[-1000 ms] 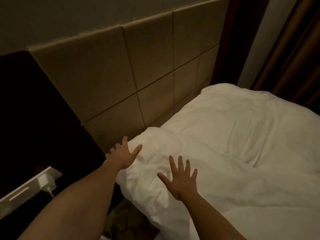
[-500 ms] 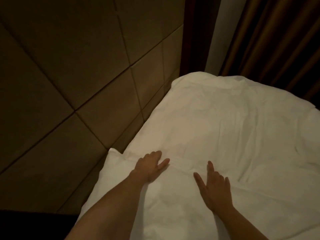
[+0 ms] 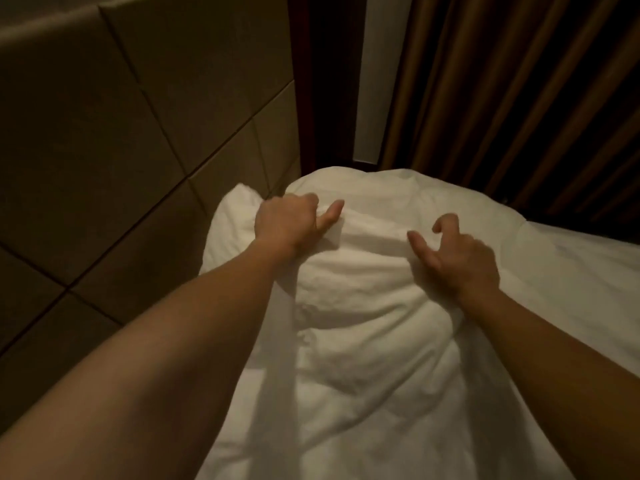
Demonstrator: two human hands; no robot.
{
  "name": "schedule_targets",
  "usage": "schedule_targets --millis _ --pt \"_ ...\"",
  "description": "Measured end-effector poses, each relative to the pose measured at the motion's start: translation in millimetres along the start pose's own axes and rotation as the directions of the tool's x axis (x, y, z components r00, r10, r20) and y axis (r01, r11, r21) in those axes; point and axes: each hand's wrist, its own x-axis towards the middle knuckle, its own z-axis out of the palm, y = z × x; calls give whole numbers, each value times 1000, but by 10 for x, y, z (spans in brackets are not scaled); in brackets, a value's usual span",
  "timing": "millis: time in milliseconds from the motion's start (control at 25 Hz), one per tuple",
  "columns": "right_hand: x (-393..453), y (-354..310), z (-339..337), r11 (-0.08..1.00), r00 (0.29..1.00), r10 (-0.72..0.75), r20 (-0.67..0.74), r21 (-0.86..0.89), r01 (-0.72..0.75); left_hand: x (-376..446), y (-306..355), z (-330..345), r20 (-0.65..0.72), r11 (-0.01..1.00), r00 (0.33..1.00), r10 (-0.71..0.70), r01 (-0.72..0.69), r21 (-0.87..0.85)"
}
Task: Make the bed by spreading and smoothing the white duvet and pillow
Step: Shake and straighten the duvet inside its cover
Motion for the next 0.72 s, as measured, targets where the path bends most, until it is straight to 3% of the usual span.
schedule_targets --millis 80,120,240,320,400,520,720 --pt "251 199 -67 1000 998 14 -60 7 -13 349 241 18 -74 1000 997 -11 13 24" --pt "326 289 55 1000 999 14 -31 -4 -14 413 321 154 -42 998 998 -52 53 23" --pt "301 477 766 996 973 -20 229 -78 39 207 560 802 242 980 953 -184 196 -28" --pt "119 656 1109 998 911 -57 407 -4 64 -65 762 1219 434 982 886 -165 189 -13" --pt "-148 926 1215 991 862 -130 490 41 126 -330 964 1453 547 987 826 -137 158 7" --pt "-448 1605 1011 999 850 -38 525 37 22 -465 1367 1539 587 992 801 -115 127 20" --pt "-873 2753 151 992 840 129 526 -71 -108 -407 2380 1168 531 998 847 -20 46 -36"
